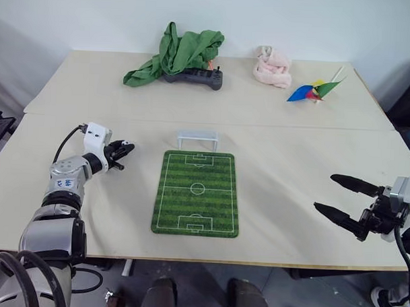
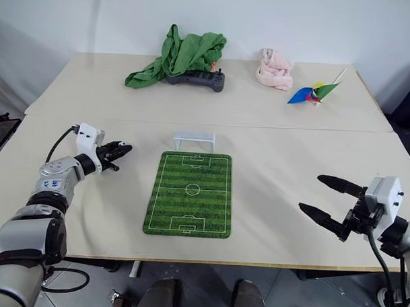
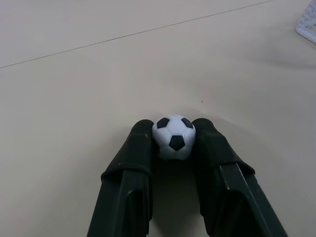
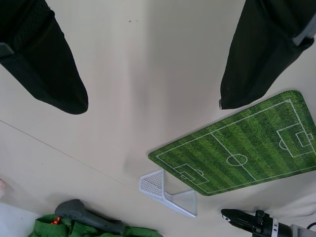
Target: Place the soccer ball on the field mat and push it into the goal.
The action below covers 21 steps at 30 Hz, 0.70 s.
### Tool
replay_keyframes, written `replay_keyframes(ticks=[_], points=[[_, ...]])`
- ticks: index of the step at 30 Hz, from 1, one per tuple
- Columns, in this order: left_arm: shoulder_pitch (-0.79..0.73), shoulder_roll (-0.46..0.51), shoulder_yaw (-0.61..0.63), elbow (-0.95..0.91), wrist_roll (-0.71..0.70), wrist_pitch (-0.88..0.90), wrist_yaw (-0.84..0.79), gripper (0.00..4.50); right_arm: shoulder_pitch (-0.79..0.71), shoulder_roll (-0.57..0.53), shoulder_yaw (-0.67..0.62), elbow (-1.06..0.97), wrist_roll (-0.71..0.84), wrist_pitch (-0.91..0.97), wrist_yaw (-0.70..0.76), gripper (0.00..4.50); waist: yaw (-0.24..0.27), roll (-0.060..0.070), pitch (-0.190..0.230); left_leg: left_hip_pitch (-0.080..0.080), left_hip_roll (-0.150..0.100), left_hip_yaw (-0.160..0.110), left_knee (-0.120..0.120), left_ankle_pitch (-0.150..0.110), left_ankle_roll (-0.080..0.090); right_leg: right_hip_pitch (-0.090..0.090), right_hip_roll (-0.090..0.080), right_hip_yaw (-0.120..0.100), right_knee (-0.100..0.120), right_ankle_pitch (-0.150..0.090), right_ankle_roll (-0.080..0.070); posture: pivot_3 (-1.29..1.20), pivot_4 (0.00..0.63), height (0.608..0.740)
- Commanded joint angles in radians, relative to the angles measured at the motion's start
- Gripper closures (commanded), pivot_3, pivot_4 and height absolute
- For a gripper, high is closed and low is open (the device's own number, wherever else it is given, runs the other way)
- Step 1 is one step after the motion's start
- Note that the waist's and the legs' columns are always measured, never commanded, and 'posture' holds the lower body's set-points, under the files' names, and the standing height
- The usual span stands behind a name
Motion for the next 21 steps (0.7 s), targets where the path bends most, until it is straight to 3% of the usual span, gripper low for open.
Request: replay_keyframes(ticks=[1, 3, 7, 11, 21], points=[[-0.014, 0.021, 0.017, 0.002, -0.008, -0.006, -0.026, 3.63, 0.008, -0.003, -0.039, -0.027, 0.005, -0.009, -0.007, 0.00, 0.000, 0.000, 0.000, 0.000, 0.000, 0.000, 0.000, 0.000, 0.000, 0.000, 0.000, 0.000, 0.000, 0.000, 0.000, 0.00, 0.150, 0.740], [-0.014, 0.036, 0.041, -0.010, -0.037, 0.008, -0.071, 3.63, 0.010, 0.002, -0.039, -0.028, 0.002, -0.013, -0.011, 0.00, 0.000, 0.000, 0.000, 0.000, 0.000, 0.000, 0.000, 0.000, 0.000, 0.000, 0.000, 0.000, 0.000, 0.000, 0.000, 0.00, 0.150, 0.740], [0.014, 0.074, 0.099, -0.102, -0.144, 0.027, -0.351, 3.63, 0.017, 0.010, -0.043, -0.034, 0.009, -0.020, -0.016, 0.00, -0.003, -0.002, 0.001, -0.001, 0.000, 0.000, 0.000, 0.000, 0.000, -0.001, 0.000, 0.000, 0.000, 0.000, 0.000, 0.00, 0.150, 0.740], [0.108, 0.106, 0.073, -0.277, -0.177, 0.033, -0.544, 3.63, 0.015, 0.008, -0.035, -0.033, 0.029, -0.007, 0.005, 0.00, -0.005, -0.002, 0.001, -0.001, 0.000, 0.001, 0.000, 0.000, -0.001, -0.001, 0.000, 0.000, 0.000, 0.000, 0.000, 0.00, 0.150, 0.740], [0.559, 0.066, 0.040, -1.036, -0.270, 0.198, -0.500, 3.63, -0.021, 0.002, -0.006, -0.004, 0.063, 0.003, 0.108, 0.00, -0.003, -0.002, 0.001, -0.001, 0.001, 0.001, 0.001, -0.002, 0.002, -0.002, 0.001, 0.002, 0.001, 0.000, 0.000, 0.00, 0.150, 0.740]])
